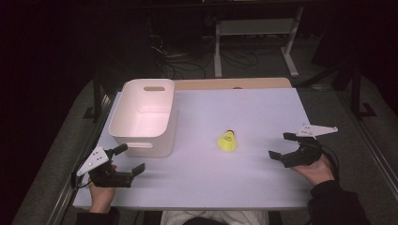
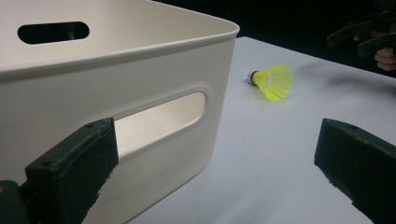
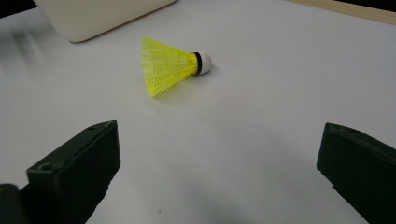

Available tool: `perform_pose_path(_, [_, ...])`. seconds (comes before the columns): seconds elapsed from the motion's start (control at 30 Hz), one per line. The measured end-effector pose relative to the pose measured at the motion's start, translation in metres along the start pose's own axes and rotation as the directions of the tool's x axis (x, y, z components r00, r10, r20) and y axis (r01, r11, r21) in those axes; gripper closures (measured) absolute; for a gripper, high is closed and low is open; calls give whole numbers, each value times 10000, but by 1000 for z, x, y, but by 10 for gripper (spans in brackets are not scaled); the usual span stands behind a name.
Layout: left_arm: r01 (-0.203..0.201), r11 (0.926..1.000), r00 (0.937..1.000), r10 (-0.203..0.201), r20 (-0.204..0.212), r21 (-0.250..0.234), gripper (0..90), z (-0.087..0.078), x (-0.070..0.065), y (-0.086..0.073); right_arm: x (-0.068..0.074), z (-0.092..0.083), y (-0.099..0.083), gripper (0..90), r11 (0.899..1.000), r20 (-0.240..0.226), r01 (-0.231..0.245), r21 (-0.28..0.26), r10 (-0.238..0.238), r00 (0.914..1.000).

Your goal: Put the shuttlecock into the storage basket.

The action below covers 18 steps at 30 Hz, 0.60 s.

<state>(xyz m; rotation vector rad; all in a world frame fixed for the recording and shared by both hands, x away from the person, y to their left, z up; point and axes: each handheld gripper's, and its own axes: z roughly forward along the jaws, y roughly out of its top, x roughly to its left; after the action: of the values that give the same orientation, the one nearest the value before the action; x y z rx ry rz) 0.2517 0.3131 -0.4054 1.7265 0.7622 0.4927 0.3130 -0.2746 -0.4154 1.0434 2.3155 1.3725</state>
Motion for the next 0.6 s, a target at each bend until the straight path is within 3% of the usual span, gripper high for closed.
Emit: perform_pose_path(0.6, [-22, 10000, 10000, 22, 59, 26, 0, -1, -1, -1, 1, -4, 0, 0, 9999, -58, -66, 108, 66, 10000])
